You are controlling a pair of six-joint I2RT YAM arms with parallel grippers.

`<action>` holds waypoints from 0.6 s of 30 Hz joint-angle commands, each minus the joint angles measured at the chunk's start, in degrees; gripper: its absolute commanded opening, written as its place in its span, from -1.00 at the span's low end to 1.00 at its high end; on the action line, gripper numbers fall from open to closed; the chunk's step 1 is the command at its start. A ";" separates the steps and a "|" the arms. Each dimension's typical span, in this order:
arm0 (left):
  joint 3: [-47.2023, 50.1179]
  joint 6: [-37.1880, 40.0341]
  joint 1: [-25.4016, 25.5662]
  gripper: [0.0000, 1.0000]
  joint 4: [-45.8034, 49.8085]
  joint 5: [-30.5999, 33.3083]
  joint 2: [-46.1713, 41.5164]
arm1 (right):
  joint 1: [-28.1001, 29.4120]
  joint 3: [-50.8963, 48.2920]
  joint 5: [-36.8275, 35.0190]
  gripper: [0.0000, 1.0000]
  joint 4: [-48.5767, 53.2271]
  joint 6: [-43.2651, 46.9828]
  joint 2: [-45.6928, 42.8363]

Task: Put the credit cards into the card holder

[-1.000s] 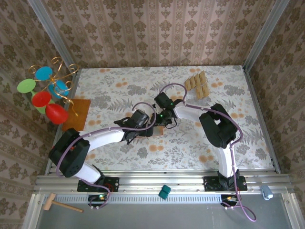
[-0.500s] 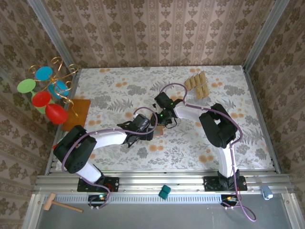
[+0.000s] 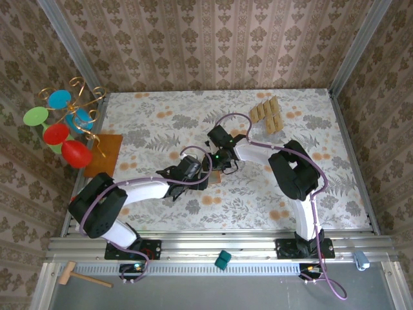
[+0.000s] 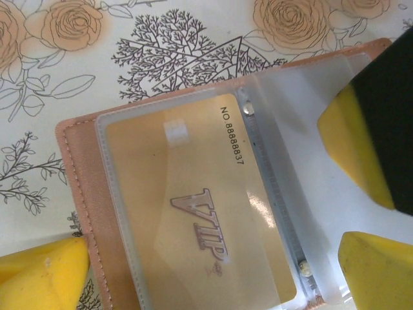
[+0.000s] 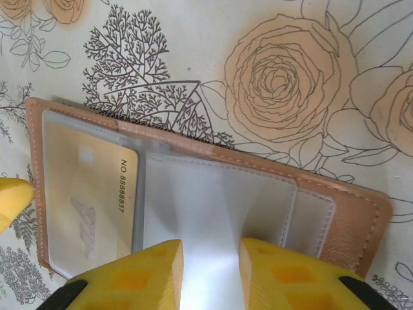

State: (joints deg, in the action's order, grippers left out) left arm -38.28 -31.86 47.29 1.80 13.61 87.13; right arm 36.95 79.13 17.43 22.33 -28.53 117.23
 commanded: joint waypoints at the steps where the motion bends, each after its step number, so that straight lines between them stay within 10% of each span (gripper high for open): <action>1: 0.85 1.34 0.56 1.00 -1.59 0.57 -1.29 | 0.58 1.64 1.20 -0.38 0.10 -0.71 1.76; 18: 3.08 -0.48 0.60 1.00 -2.55 1.70 2.83 | 0.11 3.37 1.47 -0.24 1.09 -0.31 0.55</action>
State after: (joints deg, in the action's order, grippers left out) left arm -36.80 -31.73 47.37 -1.17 14.41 88.68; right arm 37.17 80.53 17.67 22.46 -28.73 117.51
